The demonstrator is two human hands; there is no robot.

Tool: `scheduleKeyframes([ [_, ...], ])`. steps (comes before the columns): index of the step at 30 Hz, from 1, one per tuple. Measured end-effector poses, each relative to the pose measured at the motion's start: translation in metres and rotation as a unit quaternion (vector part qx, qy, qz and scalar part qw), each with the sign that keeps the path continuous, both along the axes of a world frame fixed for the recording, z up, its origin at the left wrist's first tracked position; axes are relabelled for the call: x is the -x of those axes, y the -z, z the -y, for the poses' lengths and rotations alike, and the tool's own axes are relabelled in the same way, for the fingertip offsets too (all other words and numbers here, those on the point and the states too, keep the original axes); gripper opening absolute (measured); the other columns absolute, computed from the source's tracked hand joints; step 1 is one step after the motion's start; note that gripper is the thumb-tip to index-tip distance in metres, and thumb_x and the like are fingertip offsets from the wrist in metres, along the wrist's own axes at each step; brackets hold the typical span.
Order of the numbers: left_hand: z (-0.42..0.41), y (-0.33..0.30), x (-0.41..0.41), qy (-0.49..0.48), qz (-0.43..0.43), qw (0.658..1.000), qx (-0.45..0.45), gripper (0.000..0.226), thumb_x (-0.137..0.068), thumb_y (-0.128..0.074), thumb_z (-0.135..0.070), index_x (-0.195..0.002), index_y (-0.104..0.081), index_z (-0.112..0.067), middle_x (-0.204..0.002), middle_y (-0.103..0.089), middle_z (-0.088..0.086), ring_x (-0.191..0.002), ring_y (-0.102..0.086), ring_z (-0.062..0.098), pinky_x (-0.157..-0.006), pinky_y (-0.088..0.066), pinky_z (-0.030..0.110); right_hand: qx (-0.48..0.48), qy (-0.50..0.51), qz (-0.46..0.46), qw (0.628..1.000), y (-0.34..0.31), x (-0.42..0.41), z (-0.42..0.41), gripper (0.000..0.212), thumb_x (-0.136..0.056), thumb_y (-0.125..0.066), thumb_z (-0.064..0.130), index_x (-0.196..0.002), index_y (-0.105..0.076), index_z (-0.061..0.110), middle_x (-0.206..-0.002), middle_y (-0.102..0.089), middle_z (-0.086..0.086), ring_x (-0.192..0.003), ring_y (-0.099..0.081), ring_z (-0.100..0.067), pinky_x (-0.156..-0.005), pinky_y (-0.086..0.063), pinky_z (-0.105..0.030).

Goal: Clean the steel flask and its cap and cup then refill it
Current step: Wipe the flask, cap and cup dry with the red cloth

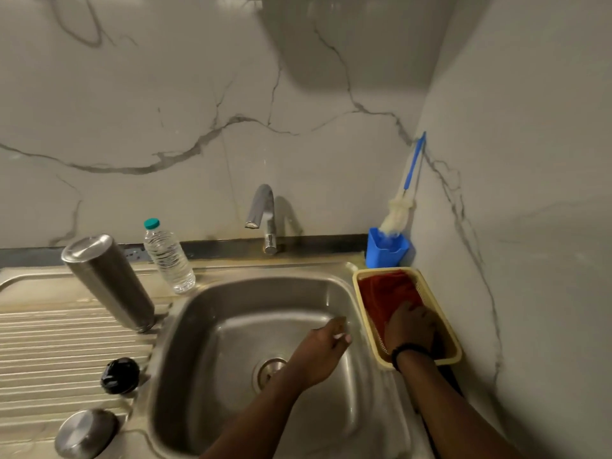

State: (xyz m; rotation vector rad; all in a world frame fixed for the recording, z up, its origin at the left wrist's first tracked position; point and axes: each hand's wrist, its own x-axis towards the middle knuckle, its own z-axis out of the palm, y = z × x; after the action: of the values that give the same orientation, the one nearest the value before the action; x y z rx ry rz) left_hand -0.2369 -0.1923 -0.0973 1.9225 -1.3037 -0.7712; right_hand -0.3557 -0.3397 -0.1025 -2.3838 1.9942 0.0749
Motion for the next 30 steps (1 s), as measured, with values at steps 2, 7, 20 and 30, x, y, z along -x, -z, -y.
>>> scheduleKeyframes([
  [2,0.007,-0.002,0.009,0.021,-0.007,1.000,0.004,0.048,-0.105,-0.049,-0.035,-0.149,-0.041,-0.018,-0.144,-0.058,0.005,-0.128,-0.058,0.016,-0.102,-0.042,0.022,-0.026,-0.002,0.036,0.999,-0.007,0.001,0.003,0.054,-0.099,-0.048,0.037,-0.140,-0.036,0.003,-0.137,-0.048,-0.019,-0.125,-0.048,-0.033,-0.099,-0.045,-0.042],
  [7,0.018,-0.006,0.019,0.017,-0.028,0.999,0.024,0.045,-0.102,-0.055,-0.033,-0.144,-0.047,-0.016,-0.140,-0.061,-0.001,-0.113,-0.065,0.009,-0.081,-0.041,0.002,-0.061,-0.001,0.106,0.993,-0.018,0.004,0.023,0.041,-0.095,-0.054,0.044,-0.119,-0.059,0.010,-0.111,-0.066,-0.008,-0.100,-0.064,-0.024,-0.086,-0.053,-0.035],
  [20,0.028,0.002,0.012,0.006,-0.072,0.997,0.019,0.054,-0.090,-0.069,-0.045,-0.136,-0.051,-0.023,-0.132,-0.063,-0.007,-0.105,-0.067,0.007,-0.089,-0.055,0.024,-0.035,0.067,0.216,0.974,-0.014,-0.016,0.029,0.042,-0.099,-0.046,0.043,-0.129,-0.044,0.014,-0.116,-0.060,-0.011,-0.102,-0.061,-0.025,-0.093,-0.053,-0.042],
  [30,0.030,0.003,0.011,0.012,-0.074,0.997,0.004,0.055,-0.092,-0.067,-0.047,-0.138,-0.050,-0.023,-0.134,-0.062,-0.007,-0.106,-0.067,0.010,-0.089,-0.054,0.022,-0.146,0.051,0.365,0.918,-0.033,-0.021,0.039,0.053,-0.088,-0.047,0.065,-0.107,-0.060,0.017,-0.101,-0.068,-0.008,-0.089,-0.065,-0.026,-0.087,-0.053,-0.042],
])
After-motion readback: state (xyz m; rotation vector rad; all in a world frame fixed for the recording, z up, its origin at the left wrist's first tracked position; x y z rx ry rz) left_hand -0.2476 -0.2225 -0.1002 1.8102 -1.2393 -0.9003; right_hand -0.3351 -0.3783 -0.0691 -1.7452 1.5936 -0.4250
